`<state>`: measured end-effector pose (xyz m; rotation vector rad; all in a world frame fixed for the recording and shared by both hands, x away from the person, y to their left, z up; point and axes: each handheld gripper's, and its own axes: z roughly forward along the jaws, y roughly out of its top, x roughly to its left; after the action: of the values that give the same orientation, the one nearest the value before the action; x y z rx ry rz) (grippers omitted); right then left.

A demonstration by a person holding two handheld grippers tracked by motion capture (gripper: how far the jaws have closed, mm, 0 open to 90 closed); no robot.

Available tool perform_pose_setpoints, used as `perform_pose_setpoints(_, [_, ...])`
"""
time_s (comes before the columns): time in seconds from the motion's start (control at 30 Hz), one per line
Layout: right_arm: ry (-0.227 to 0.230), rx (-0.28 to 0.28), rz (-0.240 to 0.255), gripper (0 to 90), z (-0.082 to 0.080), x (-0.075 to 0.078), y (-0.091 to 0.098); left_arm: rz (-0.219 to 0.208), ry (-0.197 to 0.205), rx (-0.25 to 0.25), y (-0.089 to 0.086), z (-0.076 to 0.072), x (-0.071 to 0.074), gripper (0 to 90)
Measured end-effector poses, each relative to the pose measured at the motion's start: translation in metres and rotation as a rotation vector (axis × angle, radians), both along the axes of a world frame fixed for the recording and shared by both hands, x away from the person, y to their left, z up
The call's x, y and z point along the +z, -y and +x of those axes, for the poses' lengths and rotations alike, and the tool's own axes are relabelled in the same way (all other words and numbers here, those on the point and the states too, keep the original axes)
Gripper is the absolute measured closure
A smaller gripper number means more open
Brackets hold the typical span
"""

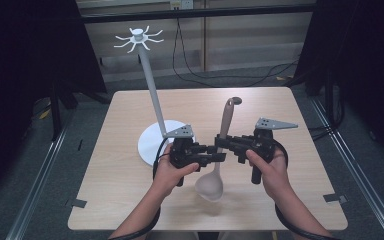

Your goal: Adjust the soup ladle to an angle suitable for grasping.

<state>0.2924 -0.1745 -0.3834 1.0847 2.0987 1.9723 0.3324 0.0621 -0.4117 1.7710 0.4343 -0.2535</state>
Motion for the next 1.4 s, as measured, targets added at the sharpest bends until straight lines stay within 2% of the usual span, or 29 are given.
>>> perform_pose_setpoints(0.2, [0.012, 0.030, 0.000, 78.0, 0.000, 0.000, -0.001, -0.012, 0.002, -0.014, -0.002, 0.000, 0.001, 64.9])
perform_pose_setpoints(0.47, [0.022, 0.069, -0.016, 78.0, 0.001, -0.001, 0.002, -0.004, 0.009, -0.036, -0.004, 0.001, 0.003, 67.7])
perform_pose_setpoints(0.57, [0.031, 0.078, -0.023, 77.9, 0.001, -0.002, 0.002, 0.000, 0.027, -0.055, -0.004, 0.000, 0.004, 75.6])
perform_pose_setpoints(0.63, [0.029, 0.078, -0.019, 77.9, 0.001, -0.003, 0.003, 0.025, 0.068, -0.059, -0.003, -0.002, 0.007, 78.0])
perform_pose_setpoints(0.7, [0.027, 0.073, 0.002, 76.9, 0.002, -0.004, 0.003, 0.042, 0.050, -0.044, -0.002, -0.003, 0.009, 78.5])
perform_pose_setpoints(0.77, [0.033, 0.050, 0.020, 68.9, 0.002, -0.004, 0.004, 0.069, 0.062, -0.015, -0.002, -0.003, 0.009, 78.7])
perform_pose_setpoints(0.8, [0.033, 0.050, 0.020, 68.9, 0.002, -0.004, 0.004, 0.069, 0.062, -0.015, -0.002, -0.003, 0.009, 78.7])
perform_pose_setpoints(0.83, [0.035, 0.019, 0.011, 58.3, 0.000, -0.001, 0.007, 0.082, 0.067, 0.012, -0.005, -0.003, 0.009, 78.8])
perform_pose_setpoints(0.9, [0.039, 0.012, -0.007, 55.5, -0.001, -0.002, 0.009, 0.081, 0.063, 0.050, -0.008, -0.003, 0.009, 78.8])
perform_pose_setpoints(1.1, [0.025, -0.029, -0.071, 34.0, -0.006, -0.009, 0.017, 0.120, 0.114, 0.131, -0.017, -0.005, 0.017, 78.8])
perform_pose_setpoints(1.23, [0.020, -0.052, -0.141, 25.3, -0.010, -0.021, 0.020, 0.140, 0.149, 0.171, -0.019, -0.007, 0.026, 78.8])
perform_pose_setpoints(1.4, [0.006, -0.098, -0.256, 16.9, -0.016, -0.036, 0.020, 0.138, 0.160, 0.196, -0.022, -0.008, 0.034, 78.7])
